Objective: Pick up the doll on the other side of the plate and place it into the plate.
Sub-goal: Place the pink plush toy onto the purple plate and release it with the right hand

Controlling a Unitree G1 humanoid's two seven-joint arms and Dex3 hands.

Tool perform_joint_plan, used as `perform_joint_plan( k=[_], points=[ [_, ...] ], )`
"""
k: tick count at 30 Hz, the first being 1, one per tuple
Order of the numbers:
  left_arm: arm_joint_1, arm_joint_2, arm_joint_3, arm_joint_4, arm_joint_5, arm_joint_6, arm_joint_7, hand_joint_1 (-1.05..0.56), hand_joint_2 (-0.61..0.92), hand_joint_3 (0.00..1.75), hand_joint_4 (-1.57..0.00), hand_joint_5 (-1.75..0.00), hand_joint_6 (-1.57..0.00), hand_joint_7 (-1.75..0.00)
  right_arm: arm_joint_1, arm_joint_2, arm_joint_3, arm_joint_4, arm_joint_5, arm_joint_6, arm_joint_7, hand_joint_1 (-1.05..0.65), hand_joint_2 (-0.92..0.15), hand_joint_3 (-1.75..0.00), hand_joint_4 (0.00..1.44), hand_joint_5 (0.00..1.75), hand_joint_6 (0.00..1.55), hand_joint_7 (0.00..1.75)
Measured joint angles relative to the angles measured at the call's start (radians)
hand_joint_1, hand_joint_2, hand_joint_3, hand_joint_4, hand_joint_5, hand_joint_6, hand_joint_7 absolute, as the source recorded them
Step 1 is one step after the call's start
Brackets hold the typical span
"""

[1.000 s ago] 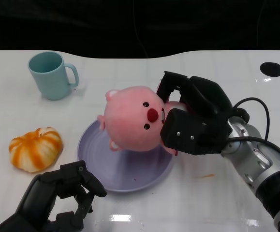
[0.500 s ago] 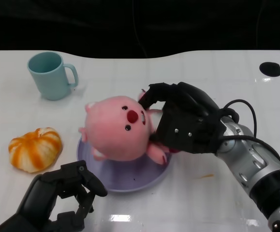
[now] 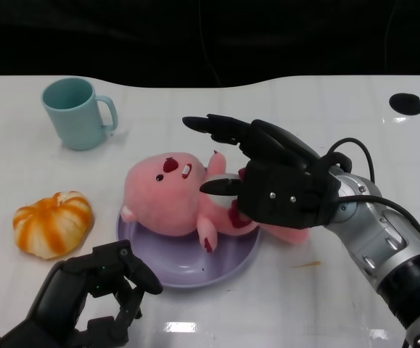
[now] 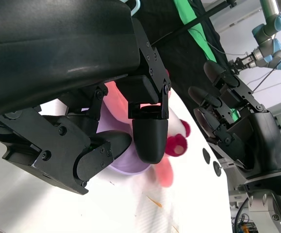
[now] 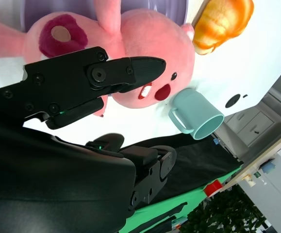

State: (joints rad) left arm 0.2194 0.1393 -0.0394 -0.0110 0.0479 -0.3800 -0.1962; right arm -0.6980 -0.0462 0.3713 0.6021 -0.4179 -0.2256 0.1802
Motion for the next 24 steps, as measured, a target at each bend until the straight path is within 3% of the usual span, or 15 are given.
perform_joint_plan(
  k=[9,17,22,24],
  points=[
    [-0.001,0.0,0.0,0.0,0.005,-0.002,0.0,-0.08,0.55,1.09,-0.78,-1.54,-0.82,-1.23,0.031,-0.039,-0.001,-0.084,-0.002,0.022,0.02,-0.68,-0.92,-0.22,0.04,0.38,0.19,0.02],
    [-0.004,0.0,-0.001,0.008,0.007,-0.007,0.0,-0.1,0.54,1.1,-0.78,-1.54,-0.82,-1.23,0.103,-0.114,-0.012,-0.207,0.003,0.024,0.042,-0.65,-0.92,-0.18,0.1,0.45,0.26,0.05],
    [-0.004,-0.001,-0.002,0.007,0.009,-0.007,0.0,-0.09,0.54,1.1,-0.78,-1.54,-0.82,-1.23,0.189,-0.145,-0.054,-0.282,0.039,-0.015,0.041,-0.53,-0.92,-0.11,0.24,0.56,0.37,0.1],
    [-0.003,-0.002,-0.002,0.007,0.01,-0.007,0.0,-0.09,0.54,1.11,-0.78,-1.53,-0.82,-1.23,0.225,-0.146,-0.08,-0.302,0.066,-0.046,0.036,-0.46,-0.92,-0.09,0.28,0.69,0.45,0.13]
  ],
)
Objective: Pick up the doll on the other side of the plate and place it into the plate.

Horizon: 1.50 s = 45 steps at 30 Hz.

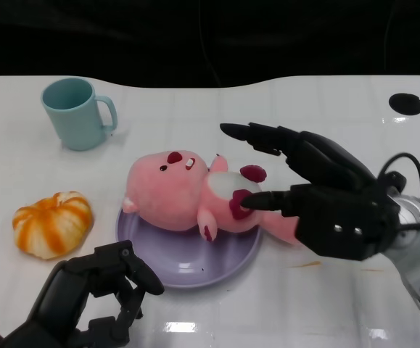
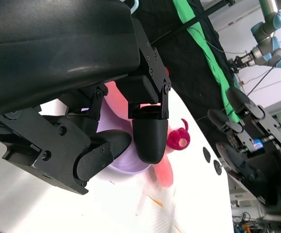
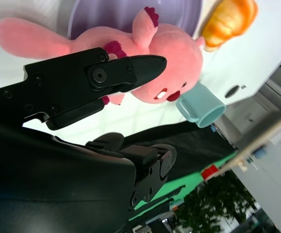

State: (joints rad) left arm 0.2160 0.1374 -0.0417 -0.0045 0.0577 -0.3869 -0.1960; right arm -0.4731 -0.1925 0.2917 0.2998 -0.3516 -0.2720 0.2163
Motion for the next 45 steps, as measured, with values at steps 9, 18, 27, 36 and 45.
perform_joint_plan(
  k=[9,18,27,36,45],
  points=[
    [0.004,-0.003,0.0,-0.011,0.0,0.005,0.0,-0.11,0.54,1.1,-0.77,-1.54,-0.82,-1.21,0.123,-0.009,-0.091,-0.021,0.138,-0.171,-0.015,0.01,-0.56,-0.77,0.64,1.33,0.81,0.72],
    [0.009,-0.003,0.001,-0.019,-0.001,0.016,0.0,-0.15,0.55,1.06,-0.78,-1.53,-0.81,-1.2,0.238,-0.016,-0.161,-0.053,0.247,-0.268,0.013,0.13,-0.37,-1.28,0.78,1.58,0.82,1.19],
    [0.023,-0.002,0.0,-0.044,-0.003,0.024,0.0,-0.13,0.57,1.06,-0.75,-1.55,-0.8,-1.23,0.39,-0.041,-0.181,-0.258,0.279,-0.158,0.055,0.19,-0.36,-1.38,0.84,1.54,0.8,1.29],
    [0.044,0.004,0.003,-0.082,-0.016,0.036,0.0,-0.13,0.56,1.05,-0.75,-1.55,-0.81,-1.22,0.538,-0.059,-0.199,-0.495,0.313,0.098,0.087,0.28,-0.42,-1.42,0.86,1.71,0.79,1.44],
    [0.044,0.022,0.019,-0.078,-0.026,0.017,-0.001,-0.09,0.54,1.1,-0.75,-1.56,-0.81,-1.21,0.571,-0.051,-0.195,-0.488,0.301,0.114,0.082,0.27,-0.37,-1.49,0.92,1.75,0.78,1.59]
  ],
)
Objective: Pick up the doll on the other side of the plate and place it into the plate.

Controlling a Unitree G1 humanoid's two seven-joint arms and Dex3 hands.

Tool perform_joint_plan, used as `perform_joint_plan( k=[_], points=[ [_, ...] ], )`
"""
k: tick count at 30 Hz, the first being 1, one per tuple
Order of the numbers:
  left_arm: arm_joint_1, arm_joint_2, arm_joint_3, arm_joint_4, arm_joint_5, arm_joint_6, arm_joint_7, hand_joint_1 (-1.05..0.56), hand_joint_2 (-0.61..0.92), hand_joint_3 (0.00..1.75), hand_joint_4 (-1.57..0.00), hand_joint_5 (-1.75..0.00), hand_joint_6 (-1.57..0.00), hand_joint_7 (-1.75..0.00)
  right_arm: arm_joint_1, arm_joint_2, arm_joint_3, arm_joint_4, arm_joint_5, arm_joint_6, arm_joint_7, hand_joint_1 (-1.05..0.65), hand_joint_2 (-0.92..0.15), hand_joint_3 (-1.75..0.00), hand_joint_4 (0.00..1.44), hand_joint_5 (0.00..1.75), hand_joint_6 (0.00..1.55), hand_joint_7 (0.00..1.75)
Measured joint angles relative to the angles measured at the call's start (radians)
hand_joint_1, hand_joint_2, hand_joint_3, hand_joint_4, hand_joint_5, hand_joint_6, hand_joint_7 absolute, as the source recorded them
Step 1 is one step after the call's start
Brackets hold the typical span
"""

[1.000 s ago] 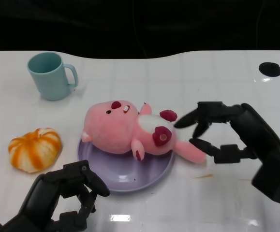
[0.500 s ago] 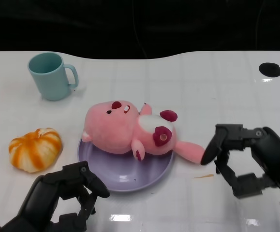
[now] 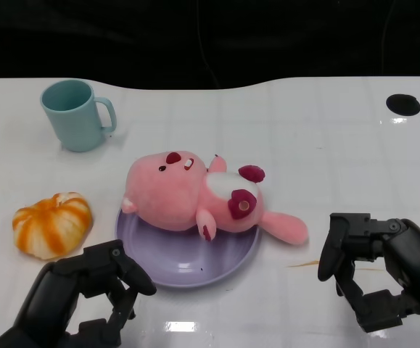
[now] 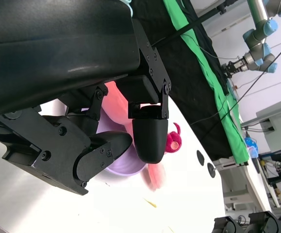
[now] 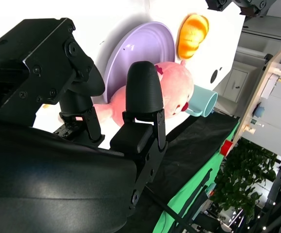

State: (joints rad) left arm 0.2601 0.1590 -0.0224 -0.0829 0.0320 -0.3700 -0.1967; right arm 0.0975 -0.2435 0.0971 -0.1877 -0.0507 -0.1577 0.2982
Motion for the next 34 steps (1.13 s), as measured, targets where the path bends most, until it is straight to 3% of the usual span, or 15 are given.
perform_joint_plan(
  k=[12,18,26,34],
  points=[
    [0.001,0.004,0.008,0.031,0.007,-0.028,0.0,-0.05,0.53,1.14,-0.76,-1.52,-0.8,-1.25,-0.008,-0.024,0.019,0.042,-0.062,0.001,0.017,0.28,-0.34,-1.48,0.89,1.75,0.76,1.62],
    [0.001,0.007,0.017,0.045,0.006,-0.053,0.0,-0.05,0.53,1.12,-0.77,-1.52,-0.79,-1.26,-0.015,-0.025,0.029,0.039,-0.078,0.057,0.021,0.31,-0.39,-1.46,0.9,1.75,0.76,1.63],
    [0.003,0.01,0.02,0.047,-0.004,-0.054,-0.001,-0.04,0.54,1.11,-0.77,-1.52,-0.78,-1.26,-0.017,-0.025,0.028,-0.009,-0.008,0.192,0.064,0.27,-0.47,-1.42,0.91,1.75,0.73,1.67],
    [0.012,0.02,0.019,0.047,-0.02,-0.055,-0.012,-0.04,0.57,1.07,-0.77,-1.52,-0.79,-1.26,-0.019,-0.027,0.031,-0.047,0.007,0.277,0.085,0.26,-0.47,-1.4,0.91,1.75,0.74,1.69]
  ],
)
